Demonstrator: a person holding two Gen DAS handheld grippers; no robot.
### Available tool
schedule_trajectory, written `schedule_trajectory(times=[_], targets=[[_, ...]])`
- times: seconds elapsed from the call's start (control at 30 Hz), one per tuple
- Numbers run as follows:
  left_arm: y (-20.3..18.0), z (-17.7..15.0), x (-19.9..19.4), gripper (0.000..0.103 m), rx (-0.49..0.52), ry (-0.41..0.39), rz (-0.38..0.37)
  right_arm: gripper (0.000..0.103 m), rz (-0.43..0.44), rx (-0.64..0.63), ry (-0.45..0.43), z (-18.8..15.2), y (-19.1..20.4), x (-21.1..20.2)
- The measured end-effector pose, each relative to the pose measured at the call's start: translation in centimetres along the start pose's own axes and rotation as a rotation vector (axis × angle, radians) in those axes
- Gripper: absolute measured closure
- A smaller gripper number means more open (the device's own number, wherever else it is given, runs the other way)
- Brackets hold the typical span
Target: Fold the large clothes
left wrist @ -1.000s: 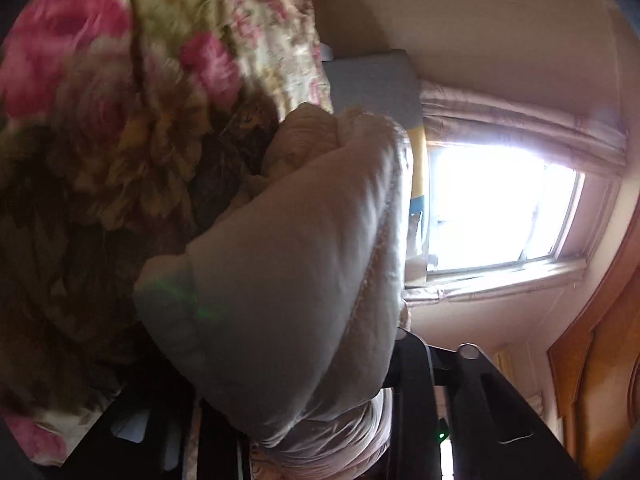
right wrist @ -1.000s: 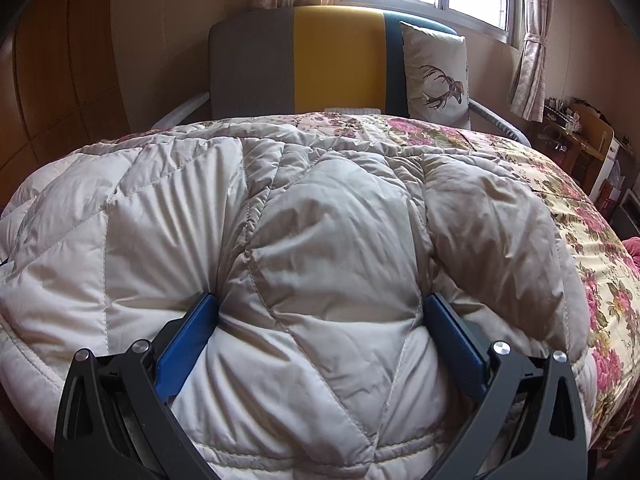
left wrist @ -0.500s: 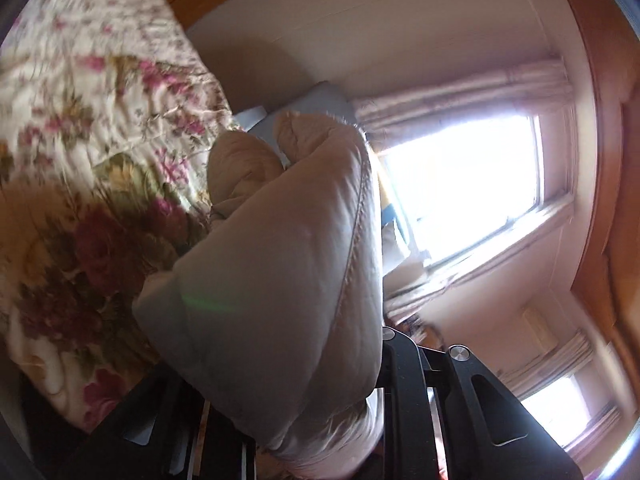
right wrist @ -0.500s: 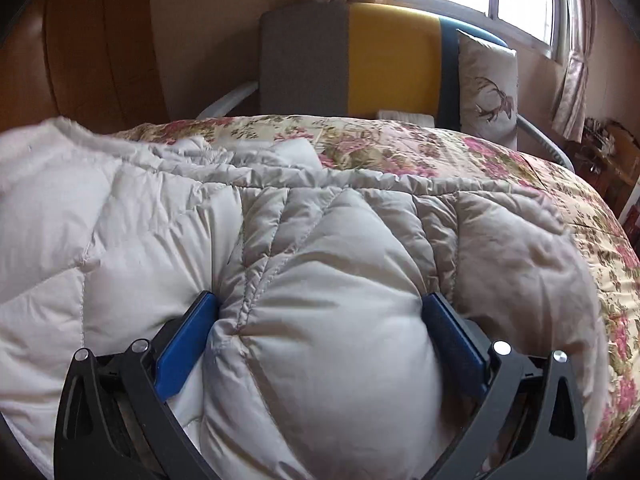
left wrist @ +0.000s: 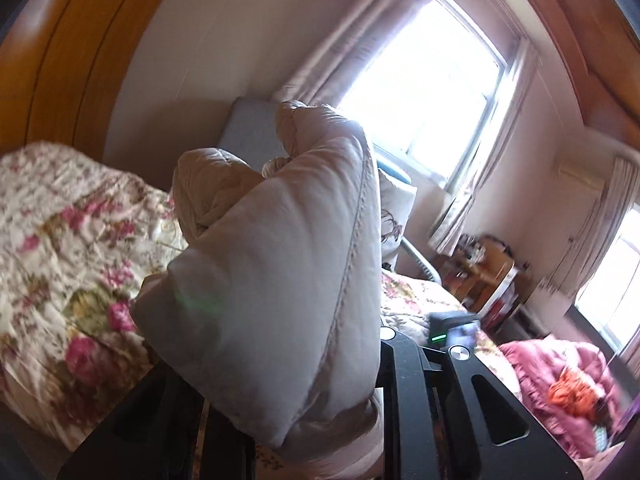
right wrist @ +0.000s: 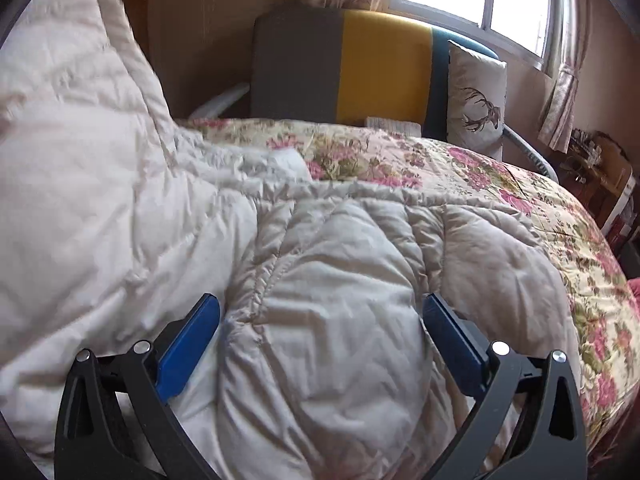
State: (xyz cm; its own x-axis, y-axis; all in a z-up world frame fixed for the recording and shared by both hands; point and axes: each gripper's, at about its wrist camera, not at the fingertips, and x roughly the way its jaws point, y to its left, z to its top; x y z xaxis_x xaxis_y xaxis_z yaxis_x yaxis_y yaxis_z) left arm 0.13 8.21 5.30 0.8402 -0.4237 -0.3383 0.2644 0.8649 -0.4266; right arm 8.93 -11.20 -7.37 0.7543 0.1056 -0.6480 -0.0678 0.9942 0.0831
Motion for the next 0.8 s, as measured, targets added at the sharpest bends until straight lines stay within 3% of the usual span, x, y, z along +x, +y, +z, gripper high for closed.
schedule_trajectory(times=[0.07,0.13,0.27,0.33,0.47,0.63,0.8], targets=[[-0.5,0.3,0.4,0.084,0.022,0.003,0.011,0.002,0.033,0.002,0.031,0.3,0.7,0.3],[-1.3,0.5,0.9,0.084,0.044,0.011,0.015,0.002,-0.01,-0.06,0.09,-0.3,2.6,2.2],[-3.5,-0.5,3.2,0.083,0.118,0.093,0.022,0.002,-0.046,-0.145,0.077,-1.8,5.0,4.2],[-4.9,-1.1,3.8,0.083,0.193,0.098,0.029,0.002,-0.024,-0.144,0.096,-1.5,4.6,3.9],[-7.7,-1.6,4.1,0.081,0.312,0.088,0.029,0.002,0.029,-0.036,0.055,-1.8,0.7,0.4],[-9.6,-2.5,5.4,0.081,0.378,0.112,0.05,0.002,-0.001,0.161,-0.006,-2.8,-5.8,-4.5],[-12.1,-3.6,6.6,0.08,0.468,0.128,0.055,0.002,-0.196,0.212,0.002,-3.8,-11.0,-5.6]])
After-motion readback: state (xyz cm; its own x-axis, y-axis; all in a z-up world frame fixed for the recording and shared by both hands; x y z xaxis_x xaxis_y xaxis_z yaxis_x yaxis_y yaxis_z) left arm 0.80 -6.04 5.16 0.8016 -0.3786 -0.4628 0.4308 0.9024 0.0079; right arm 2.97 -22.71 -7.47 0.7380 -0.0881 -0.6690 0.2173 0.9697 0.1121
